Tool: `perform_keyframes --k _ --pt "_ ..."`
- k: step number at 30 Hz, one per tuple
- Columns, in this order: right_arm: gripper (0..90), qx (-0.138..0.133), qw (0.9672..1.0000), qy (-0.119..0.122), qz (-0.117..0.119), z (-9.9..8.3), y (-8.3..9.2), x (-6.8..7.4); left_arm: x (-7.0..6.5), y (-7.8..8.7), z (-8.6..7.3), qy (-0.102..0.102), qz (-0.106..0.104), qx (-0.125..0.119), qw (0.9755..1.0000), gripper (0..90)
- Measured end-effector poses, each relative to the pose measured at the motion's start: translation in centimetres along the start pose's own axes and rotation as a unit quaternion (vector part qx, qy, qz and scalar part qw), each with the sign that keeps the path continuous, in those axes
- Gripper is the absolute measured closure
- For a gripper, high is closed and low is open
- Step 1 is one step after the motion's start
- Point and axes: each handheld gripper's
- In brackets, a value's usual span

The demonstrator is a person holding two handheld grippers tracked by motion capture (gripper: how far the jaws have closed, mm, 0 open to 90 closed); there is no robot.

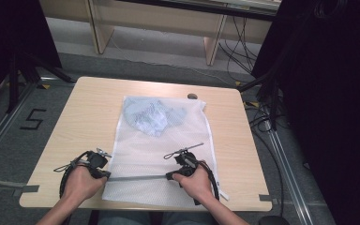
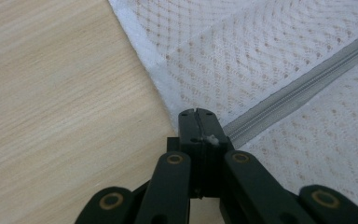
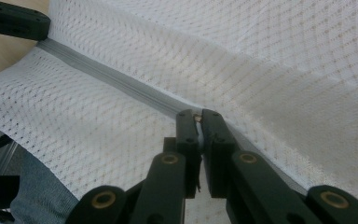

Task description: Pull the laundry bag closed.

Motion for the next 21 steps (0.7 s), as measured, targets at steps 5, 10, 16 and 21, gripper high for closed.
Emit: perform_keyframes --k 5,10,16,21 --pt "87.1 0.001 1.0000 0.000 -0.002 -0.01 0.01 -0.07 -0.02 -0.01 0.00 0.001 0.000 0.000 1.0000 90.0" --pt "87.1 0.002 1.0000 -0.004 -0.005 -0.12 0.21 -0.25 0.00 -0.01 0.03 0.001 0.000 0.001 1.0000 90.0" --pt "87.0 0.003 0.9999 -0.011 -0.009 -0.20 0.48 -0.32 -0.02 -0.01 0.02 0.000 0.001 0.001 1.0000 90.0" --pt "87.1 0.003 0.9998 -0.014 -0.012 -0.30 0.67 -0.44 -0.04 -0.01 0.04 -0.001 0.001 0.002 1.0000 90.0"
Point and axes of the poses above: each handheld gripper's, and its own axes: y roughly backward along the jaws, z roughly out of its top, x roughly to its left, and after that the axes turned 3 degrees about -x, right-handed
